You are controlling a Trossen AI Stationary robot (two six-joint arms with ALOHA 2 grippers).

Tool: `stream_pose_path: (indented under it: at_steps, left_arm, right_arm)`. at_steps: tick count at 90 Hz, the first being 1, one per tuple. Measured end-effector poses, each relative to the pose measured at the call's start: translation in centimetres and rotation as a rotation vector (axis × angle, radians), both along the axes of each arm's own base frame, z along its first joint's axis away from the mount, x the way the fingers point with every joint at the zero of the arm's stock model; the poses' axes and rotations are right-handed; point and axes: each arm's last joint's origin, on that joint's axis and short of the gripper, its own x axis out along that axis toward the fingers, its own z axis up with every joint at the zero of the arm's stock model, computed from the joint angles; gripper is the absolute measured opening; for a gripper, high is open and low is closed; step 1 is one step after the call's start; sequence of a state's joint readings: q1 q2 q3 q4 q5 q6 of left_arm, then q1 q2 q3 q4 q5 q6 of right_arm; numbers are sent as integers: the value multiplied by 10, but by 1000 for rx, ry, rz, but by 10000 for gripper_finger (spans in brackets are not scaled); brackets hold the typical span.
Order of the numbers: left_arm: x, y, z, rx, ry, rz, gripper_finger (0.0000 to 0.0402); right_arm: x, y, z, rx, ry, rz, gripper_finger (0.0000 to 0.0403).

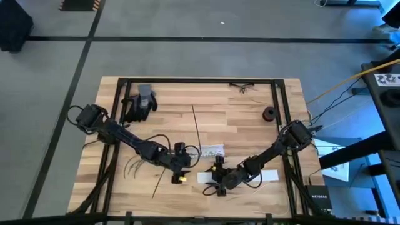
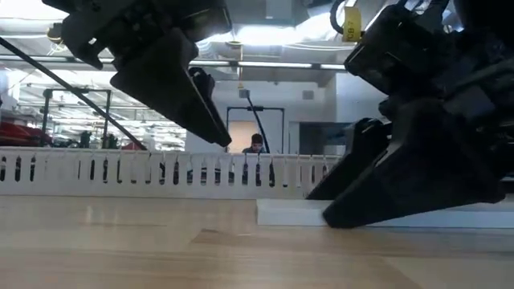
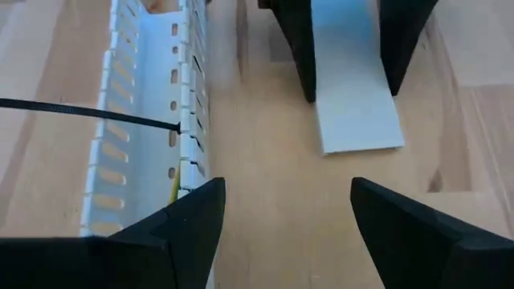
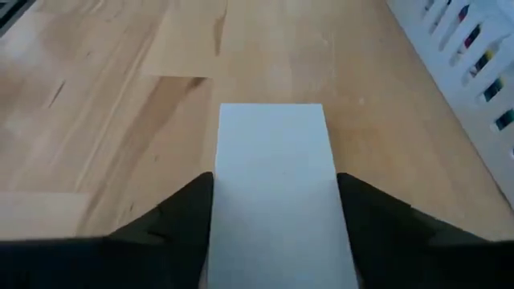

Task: Ziptie cables
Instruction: Close the cable duct

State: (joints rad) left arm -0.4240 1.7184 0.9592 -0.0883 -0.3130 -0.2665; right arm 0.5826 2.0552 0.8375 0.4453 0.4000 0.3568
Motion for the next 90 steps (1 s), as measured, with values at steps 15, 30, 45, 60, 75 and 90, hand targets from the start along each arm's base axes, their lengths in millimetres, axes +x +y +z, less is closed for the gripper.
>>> stream_pose_path:
  at_steps: [15,30,45,60,75,90]
  left_arm:
    - [0,0,0,8,0,-8,263]
    - [0,0,0,0,-3,-1,263]
    - [2,0,1,-13,-18,5,263]
    - [9,1,11,3,-63,7,263]
    - [20,14,18,22,-117,21,263]
    - [29,39,18,-21,-105,29,263]
  right_arm:
    - [0,0,0,0,-2,0,219]
    - [0,0,5,7,-10,0,219]
    - [-1,0,24,24,-18,10,219]
    - [-4,-3,53,27,-47,3,218]
    - [-13,-9,71,-9,-11,-6,216]
    - [-20,-15,86,-55,3,-37,214]
